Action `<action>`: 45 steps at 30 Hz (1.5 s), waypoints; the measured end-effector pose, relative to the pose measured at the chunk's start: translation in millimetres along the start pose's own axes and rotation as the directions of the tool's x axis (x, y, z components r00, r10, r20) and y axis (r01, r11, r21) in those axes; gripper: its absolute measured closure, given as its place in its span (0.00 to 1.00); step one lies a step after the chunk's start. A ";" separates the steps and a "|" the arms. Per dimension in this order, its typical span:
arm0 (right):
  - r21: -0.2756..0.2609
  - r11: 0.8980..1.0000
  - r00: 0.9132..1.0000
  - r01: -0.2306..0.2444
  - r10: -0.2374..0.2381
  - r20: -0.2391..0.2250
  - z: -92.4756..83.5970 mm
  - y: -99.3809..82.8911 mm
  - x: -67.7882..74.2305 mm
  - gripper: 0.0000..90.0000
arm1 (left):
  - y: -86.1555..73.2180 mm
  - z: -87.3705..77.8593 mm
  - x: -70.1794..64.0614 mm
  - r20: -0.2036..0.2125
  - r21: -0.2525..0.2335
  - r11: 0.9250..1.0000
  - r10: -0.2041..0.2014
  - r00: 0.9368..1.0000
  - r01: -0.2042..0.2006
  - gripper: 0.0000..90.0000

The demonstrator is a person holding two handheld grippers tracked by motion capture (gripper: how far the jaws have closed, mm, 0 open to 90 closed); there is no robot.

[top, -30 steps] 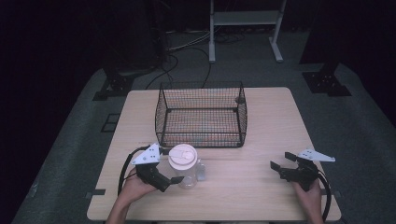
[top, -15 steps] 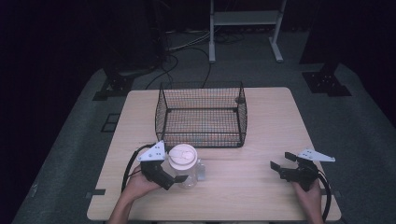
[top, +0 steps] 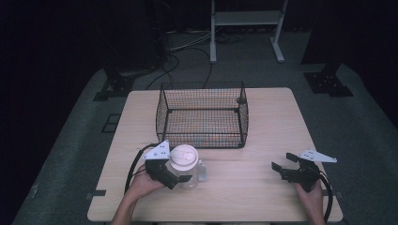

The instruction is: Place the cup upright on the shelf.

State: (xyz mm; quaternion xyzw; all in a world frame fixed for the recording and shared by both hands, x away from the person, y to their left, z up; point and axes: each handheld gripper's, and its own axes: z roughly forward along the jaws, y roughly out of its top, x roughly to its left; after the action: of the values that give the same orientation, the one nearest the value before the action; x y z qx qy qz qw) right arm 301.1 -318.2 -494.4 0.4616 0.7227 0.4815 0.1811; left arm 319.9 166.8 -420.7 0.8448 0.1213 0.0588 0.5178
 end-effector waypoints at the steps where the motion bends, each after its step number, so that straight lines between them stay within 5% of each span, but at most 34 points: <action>1: 0.000 1.000 1.000 0.000 0.000 0.000 0.0 0.0 0.0 0.17 | 0.2 0.6 0.5 0.001 0.003 1.000 0.001 1.000 -0.001 0.02; 17: 0.000 1.000 1.000 0.001 -0.001 0.000 0.0 0.0 0.0 0.17 | -1.1 0.9 0.9 0.007 -0.023 0.999 0.032 0.999 -0.032 0.16; 28: 0.000 1.000 1.000 0.000 0.000 0.000 0.1 0.0 -0.1 0.17 | 1.8 1.9 -0.1 0.018 -0.045 0.999 0.019 1.000 -0.018 0.17; 45: 0.000 1.000 1.000 0.000 0.000 0.002 0.3 0.0 -0.2 0.17 | 44.3 7.8 1.2 -0.003 -0.002 0.998 0.065 0.998 -0.065 0.17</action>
State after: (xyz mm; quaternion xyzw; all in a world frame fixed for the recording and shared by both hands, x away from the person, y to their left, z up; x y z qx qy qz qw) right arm 301.4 -318.2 -494.5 0.4621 0.7226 0.4810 0.1817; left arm 329.2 141.2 -384.9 0.8477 0.0943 0.0769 0.5163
